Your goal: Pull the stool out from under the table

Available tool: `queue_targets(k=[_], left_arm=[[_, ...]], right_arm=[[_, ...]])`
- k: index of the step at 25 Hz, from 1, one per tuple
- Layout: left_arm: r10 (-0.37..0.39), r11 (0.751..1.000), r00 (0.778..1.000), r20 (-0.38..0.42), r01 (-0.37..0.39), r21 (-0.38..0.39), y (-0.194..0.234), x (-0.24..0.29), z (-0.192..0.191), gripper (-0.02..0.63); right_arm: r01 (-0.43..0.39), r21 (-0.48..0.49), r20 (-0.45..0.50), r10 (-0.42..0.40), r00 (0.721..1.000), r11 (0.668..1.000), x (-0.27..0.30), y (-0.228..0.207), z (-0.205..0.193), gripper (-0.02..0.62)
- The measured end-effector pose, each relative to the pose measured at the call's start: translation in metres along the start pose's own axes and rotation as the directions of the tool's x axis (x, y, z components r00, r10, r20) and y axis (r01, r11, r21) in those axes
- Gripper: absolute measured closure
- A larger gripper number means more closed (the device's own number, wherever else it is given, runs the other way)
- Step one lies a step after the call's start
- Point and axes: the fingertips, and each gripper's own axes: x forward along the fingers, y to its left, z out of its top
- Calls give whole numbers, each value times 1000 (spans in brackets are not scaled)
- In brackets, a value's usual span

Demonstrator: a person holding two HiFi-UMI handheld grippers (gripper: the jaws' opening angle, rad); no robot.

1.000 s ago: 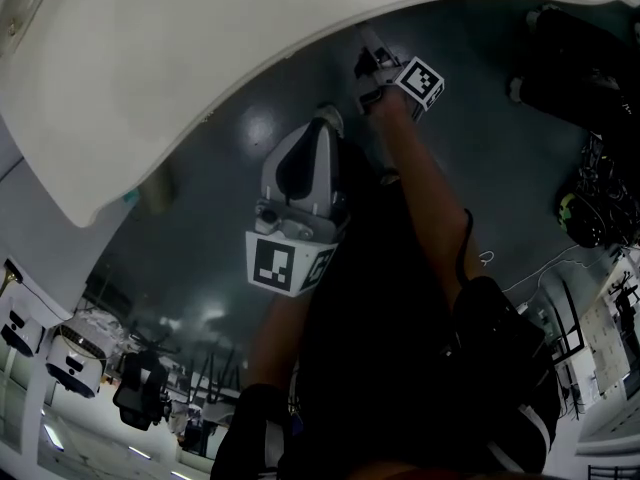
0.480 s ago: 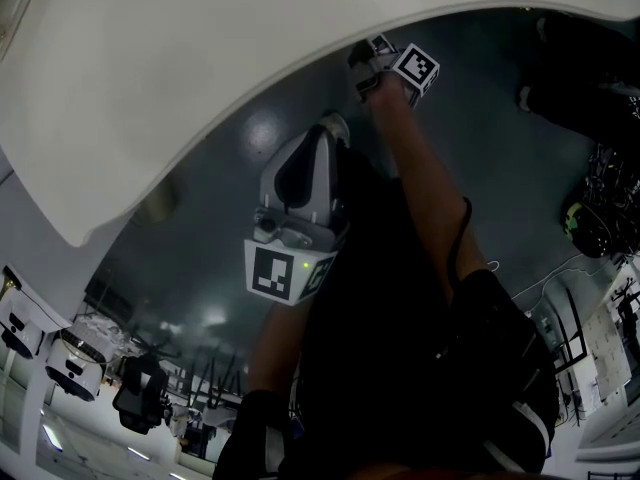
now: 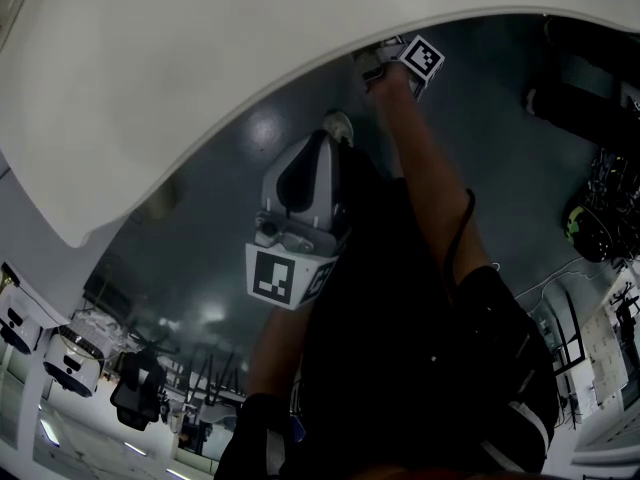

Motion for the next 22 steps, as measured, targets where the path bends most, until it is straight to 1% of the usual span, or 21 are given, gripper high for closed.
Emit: queue_targets(k=[1, 4, 7, 11, 15, 19, 22], left_arm=[[1, 1000, 1000, -1, -1, -1, 1, -2, -2, 598], [3, 1000, 1000, -8, -3, -5, 9, -8, -9, 598], [7, 1000, 1000, -15, -7, -1, 15, -13, -11, 598], [10, 1000, 1000, -19, -10, 1, 14, -15, -14, 598], [8, 1000, 1000, 0, -8, -12, 11, -15, -8, 598], [13, 1000, 1000, -21, -14, -21, 9, -20, -6, 598], [22, 999, 1000, -12, -23, -26, 10, -24, -4, 598]], right_arm=[[-12, 5, -3, 12, 1000, 1000, 2, -4, -2, 32], [-74, 20, -13, 74, 997, 997, 9, -8, -8, 28], [-108, 18, -9, 108, 994, 994, 13, -7, -11, 49], [-105, 21, 5, 105, 994, 994, 10, -7, -9, 72], [-97, 28, 19, 97, 995, 995, 5, -10, -8, 91], [-89, 28, 25, 89, 996, 996, 0, -12, -10, 97], [-95, 29, 24, 94, 995, 995, -6, -14, -14, 97]])
